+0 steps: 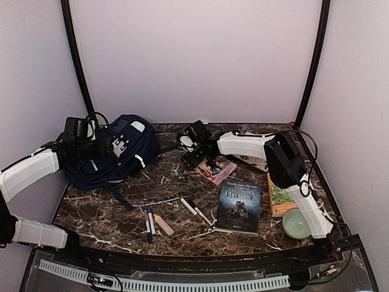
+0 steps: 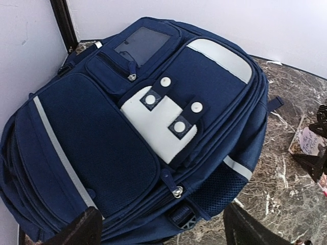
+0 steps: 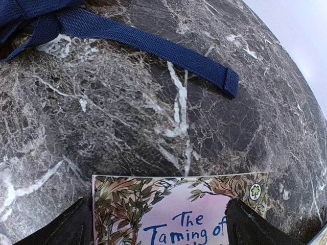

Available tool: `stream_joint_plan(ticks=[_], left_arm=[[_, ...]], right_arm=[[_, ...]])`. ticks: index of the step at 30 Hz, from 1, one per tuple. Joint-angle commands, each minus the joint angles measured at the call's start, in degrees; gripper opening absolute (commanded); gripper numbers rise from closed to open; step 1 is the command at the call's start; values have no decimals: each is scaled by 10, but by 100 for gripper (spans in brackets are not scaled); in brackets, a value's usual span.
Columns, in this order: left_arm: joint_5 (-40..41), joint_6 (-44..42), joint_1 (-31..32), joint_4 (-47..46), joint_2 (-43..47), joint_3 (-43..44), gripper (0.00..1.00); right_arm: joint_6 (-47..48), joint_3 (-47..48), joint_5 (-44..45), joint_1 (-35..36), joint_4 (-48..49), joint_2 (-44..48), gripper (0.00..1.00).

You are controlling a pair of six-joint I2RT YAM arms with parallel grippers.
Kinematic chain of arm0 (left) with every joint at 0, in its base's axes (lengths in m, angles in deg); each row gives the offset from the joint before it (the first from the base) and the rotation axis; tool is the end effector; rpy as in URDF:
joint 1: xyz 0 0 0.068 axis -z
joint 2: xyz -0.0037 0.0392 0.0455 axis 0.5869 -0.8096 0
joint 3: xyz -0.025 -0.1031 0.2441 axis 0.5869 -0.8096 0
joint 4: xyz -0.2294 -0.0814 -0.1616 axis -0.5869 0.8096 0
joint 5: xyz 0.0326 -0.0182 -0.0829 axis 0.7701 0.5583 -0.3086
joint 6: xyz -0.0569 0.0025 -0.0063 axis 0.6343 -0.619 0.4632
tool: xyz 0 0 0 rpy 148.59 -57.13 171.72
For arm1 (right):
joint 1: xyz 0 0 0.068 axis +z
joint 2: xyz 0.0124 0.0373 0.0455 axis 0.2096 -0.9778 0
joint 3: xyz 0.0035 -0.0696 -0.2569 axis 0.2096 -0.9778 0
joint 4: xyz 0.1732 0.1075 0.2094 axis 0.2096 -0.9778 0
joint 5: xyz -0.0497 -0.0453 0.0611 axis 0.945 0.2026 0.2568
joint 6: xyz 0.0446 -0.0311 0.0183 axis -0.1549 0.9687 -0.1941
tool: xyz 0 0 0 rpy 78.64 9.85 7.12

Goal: Pack the student bag
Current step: Move the book to the center of the board, then move the student bag to the center of the board.

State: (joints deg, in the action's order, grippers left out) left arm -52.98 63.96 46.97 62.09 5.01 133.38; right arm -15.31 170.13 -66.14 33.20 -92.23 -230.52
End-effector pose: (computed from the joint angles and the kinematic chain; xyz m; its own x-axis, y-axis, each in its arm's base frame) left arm 0.2929 -0.0515 0.2555 -0.5191 -0.1250 -0.8456 -0.0424 0.9918 -0.1206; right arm 0.4131 0.4052 0.1207 -0.4107 -0.6539 -0.6354 -0.6747 0.6867 -0.2707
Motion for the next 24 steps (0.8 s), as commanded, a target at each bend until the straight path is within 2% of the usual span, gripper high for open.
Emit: stream_joint_plan(ticks=[1,4,9,16,21,24], left_arm=[[33,49,-45,19,-21,5,88],[-15,92,-127,32,-73,34,89],[-23,158,-219,112,-172,104,90],[-73,197,-289,84,-222,63,89],[-129,198,-293,68,-259,60,69],[-160,210,-290,46,-250,41,45]], right_arm=[[-2,-2,-23,0,-50,24,91],[0,-3,-39,0,-53,53,92],[0,-39,-91,0,-50,123,92],[36,-171,-211,1,-27,261,92],[69,-289,-227,1,22,355,92],[85,-328,-229,1,40,380,92]])
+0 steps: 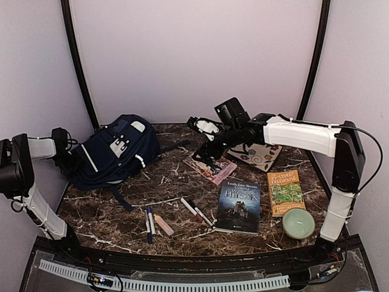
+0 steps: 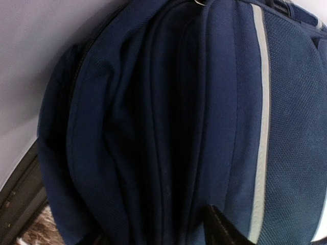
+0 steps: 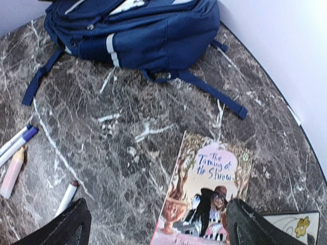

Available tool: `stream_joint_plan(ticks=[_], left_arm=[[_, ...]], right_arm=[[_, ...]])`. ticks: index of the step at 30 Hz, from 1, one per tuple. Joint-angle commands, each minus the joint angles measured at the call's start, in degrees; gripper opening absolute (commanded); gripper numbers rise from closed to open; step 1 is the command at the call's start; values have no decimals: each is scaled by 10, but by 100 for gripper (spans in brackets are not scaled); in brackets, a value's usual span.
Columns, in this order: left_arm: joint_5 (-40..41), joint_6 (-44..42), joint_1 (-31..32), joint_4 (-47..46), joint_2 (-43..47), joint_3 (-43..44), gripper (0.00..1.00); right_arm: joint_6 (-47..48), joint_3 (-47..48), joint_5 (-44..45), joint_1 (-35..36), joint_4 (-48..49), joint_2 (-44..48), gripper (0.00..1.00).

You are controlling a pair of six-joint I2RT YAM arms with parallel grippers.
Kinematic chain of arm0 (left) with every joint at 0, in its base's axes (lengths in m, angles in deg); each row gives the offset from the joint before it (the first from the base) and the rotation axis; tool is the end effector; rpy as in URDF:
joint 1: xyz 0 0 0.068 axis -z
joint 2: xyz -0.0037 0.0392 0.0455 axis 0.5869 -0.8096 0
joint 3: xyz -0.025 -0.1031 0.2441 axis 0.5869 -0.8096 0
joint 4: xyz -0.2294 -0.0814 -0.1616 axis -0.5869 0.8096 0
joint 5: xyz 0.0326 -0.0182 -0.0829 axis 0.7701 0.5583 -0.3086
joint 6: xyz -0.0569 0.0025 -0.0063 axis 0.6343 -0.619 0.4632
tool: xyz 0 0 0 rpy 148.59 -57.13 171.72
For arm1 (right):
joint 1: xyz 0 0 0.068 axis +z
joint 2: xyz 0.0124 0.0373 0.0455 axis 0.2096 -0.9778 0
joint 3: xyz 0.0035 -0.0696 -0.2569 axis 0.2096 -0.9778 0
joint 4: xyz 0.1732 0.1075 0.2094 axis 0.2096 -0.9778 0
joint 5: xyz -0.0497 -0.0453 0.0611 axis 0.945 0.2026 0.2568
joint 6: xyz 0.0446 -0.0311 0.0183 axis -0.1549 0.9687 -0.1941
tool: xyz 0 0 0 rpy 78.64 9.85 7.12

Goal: Pack the student bag
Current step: Move the student bag to the center of the board.

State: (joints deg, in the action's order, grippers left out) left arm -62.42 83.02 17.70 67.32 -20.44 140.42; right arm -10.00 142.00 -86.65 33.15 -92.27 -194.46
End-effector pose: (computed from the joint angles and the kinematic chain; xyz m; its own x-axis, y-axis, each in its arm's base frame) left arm 0.3342 0.1089 0.1548 -0.5042 -0.7240 -0.4707 -0.6668 0.6728 -0.3207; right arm 0.3235 0.3346 0.2617 -0.2305 -0.6015 -0.7649 -0.8713 0.4776 -0.1129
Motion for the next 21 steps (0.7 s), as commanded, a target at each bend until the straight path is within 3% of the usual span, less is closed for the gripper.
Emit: stream_joint_plan(ticks=[1,4,8,15,21], left_arm=[[-76,24,7,-10,8,-34,36],[-86,38,48,-12,32,-48,15],[-53,83,133,14,75,-52,0],[18,237,278,23,227,-134,0],[-26,264,353,32,280,-168,0]], right_arm=[[33,-53,-23,1,42,21,92],[35,-54,-31,1,37,18,92],[36,-55,-43,1,36,11,91],[43,-51,-38,1,32,-11,91],[32,-27,-37,1,21,-49,91]])
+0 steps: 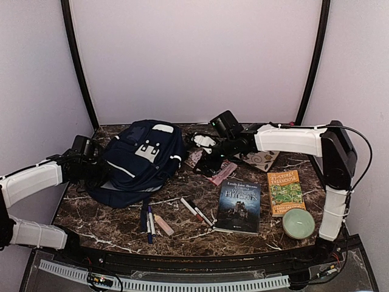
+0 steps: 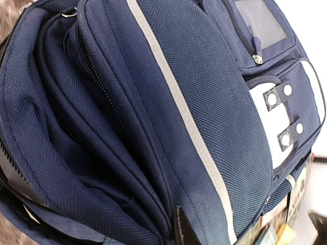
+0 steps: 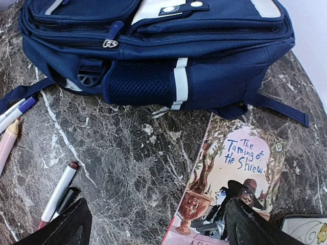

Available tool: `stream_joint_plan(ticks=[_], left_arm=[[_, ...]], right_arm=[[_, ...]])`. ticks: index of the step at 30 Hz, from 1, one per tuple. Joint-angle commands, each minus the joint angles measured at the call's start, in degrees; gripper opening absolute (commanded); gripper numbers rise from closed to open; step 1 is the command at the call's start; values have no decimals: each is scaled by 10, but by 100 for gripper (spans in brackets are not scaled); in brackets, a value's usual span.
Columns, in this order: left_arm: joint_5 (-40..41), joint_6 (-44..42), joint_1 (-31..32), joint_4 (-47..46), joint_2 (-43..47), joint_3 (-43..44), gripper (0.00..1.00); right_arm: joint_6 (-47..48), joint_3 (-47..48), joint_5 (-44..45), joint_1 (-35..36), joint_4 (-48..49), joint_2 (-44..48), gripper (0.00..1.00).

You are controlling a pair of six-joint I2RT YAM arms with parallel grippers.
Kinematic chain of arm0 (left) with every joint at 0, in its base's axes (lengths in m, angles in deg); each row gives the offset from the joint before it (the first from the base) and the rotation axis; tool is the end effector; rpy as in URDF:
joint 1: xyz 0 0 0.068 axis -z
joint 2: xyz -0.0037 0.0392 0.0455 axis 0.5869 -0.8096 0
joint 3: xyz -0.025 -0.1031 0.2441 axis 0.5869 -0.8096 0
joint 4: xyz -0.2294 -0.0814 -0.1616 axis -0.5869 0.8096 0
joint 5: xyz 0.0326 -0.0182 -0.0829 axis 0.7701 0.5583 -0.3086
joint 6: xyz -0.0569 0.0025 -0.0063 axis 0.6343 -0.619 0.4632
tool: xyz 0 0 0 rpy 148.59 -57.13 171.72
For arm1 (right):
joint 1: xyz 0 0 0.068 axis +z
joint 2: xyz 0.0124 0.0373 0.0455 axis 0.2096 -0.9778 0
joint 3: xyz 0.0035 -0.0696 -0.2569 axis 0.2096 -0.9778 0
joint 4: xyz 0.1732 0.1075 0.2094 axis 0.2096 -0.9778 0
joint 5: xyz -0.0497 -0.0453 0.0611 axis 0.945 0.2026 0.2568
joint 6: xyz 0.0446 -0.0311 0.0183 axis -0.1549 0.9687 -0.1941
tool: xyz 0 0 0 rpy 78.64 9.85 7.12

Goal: Pack the student bag
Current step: Move the student bag to the center of the board.

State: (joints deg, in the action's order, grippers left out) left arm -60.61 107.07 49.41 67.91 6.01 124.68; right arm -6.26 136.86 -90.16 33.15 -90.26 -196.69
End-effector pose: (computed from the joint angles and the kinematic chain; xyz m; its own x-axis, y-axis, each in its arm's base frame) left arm 0.2623 -0.0627 0.1949 -0.5760 -0.7151 -0.3960 -0.4440 0.6805 -0.5830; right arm 0.3193 0.3339 0.2150 -0.2139 -0.6675 -0.7132 -0.9154 0.3919 -0.0922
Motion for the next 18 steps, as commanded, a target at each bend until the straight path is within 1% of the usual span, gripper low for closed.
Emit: stream_joint_plan(ticks=[1,2,3,5,6,8,9,11,12,14,16,18], left_arm=[[-53,22,45,37,14,-9,0],[-62,22,55,40,12,-8,2],[-75,21,63,39,10,-7,7],[-92,19,76,50,6,3,25],[-90,14,81,69,5,15,32],[-72,-3,86,116,8,46,46],[-61,-15,86,138,11,64,55],[-40,-52,86,177,13,100,70],[-29,-73,86,193,11,117,72],[-12,-141,86,217,-2,153,72],[-27,-212,86,217,-18,179,71],[-51,-277,86,205,-31,201,68]], right_arm=[[-7,26,-2,1,0,-32,91],[-9,28,-3,1,0,-37,91],[-12,30,-1,0,1,-42,91],[-19,40,6,1,-3,-57,91],[-20,46,8,1,-7,-66,91],[-22,61,24,1,-14,-85,91],[-22,69,33,0,-17,-95,91],[-26,78,42,1,-22,-108,91],[-31,83,42,1,-22,-114,91],[-44,96,32,1,-27,-127,90],[-58,116,22,0,-35,-146,88],[-80,146,22,1,-42,-178,86]])
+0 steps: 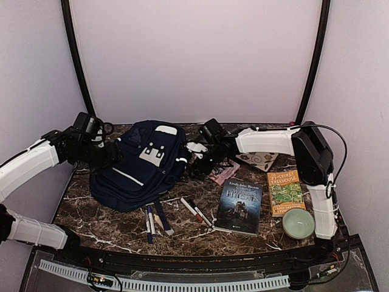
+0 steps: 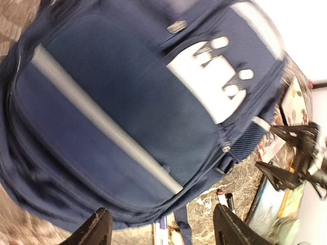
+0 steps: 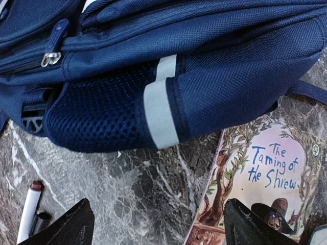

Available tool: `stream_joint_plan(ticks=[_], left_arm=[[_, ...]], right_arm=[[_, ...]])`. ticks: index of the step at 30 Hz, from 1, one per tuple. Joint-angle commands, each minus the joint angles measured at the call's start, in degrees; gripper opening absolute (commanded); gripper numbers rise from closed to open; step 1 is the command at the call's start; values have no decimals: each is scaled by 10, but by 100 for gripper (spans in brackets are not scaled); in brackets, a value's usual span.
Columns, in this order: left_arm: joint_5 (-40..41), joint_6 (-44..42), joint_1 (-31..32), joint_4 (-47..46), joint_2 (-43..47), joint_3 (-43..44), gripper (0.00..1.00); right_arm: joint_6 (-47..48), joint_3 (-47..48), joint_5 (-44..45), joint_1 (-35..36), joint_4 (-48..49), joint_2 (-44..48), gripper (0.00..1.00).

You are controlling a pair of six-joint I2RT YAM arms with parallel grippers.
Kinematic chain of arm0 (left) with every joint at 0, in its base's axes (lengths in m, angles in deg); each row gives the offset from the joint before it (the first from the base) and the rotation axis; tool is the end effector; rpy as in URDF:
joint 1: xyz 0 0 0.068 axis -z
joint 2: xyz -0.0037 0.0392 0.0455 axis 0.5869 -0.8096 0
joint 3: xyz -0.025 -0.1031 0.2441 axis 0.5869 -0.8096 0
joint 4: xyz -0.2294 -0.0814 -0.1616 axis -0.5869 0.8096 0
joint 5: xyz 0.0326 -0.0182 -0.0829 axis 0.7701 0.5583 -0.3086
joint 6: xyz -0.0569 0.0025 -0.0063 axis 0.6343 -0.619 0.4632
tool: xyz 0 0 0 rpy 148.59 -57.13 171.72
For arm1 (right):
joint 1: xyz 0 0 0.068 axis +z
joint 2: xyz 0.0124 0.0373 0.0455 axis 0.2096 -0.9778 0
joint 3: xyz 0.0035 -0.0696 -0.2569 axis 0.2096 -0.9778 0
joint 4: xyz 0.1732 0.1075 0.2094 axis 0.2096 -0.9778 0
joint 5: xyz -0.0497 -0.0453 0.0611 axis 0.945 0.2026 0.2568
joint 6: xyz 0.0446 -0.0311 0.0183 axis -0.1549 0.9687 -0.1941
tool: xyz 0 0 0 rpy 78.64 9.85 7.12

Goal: Pack the student bag
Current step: Move the student bag to the center of the board.

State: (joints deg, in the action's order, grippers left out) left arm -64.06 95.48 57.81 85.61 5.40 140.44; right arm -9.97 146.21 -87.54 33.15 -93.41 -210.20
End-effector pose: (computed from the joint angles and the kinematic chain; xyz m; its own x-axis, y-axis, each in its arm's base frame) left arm 0.2568 -0.1056 0.2668 -0.7751 -0.4426 -0.4509 -0.1909 0.8444 -0.5006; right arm 0.3478 0.3600 0.1587 -0.3368 -0.7085 -0.6201 -0.8890 0.4563 -0.0386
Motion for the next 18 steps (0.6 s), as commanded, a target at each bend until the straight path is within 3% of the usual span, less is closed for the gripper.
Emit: stream_joint_plan(ticks=[1,8,12,14,18], left_arm=[[-24,-192,2,20,-28,53,67],[-50,-396,6,-14,-13,86,61],[-45,-457,15,5,-10,92,60],[-34,-485,22,8,-6,84,60],[8,-539,36,-2,-3,60,59]], right_arm=[[-51,74,-2,0,-16,-60,85],[-91,291,22,-20,-53,-219,79],[-137,462,2,-58,-65,-313,78],[-152,484,-15,-69,-50,-317,78],[-128,438,-41,-76,-42,-262,81]])
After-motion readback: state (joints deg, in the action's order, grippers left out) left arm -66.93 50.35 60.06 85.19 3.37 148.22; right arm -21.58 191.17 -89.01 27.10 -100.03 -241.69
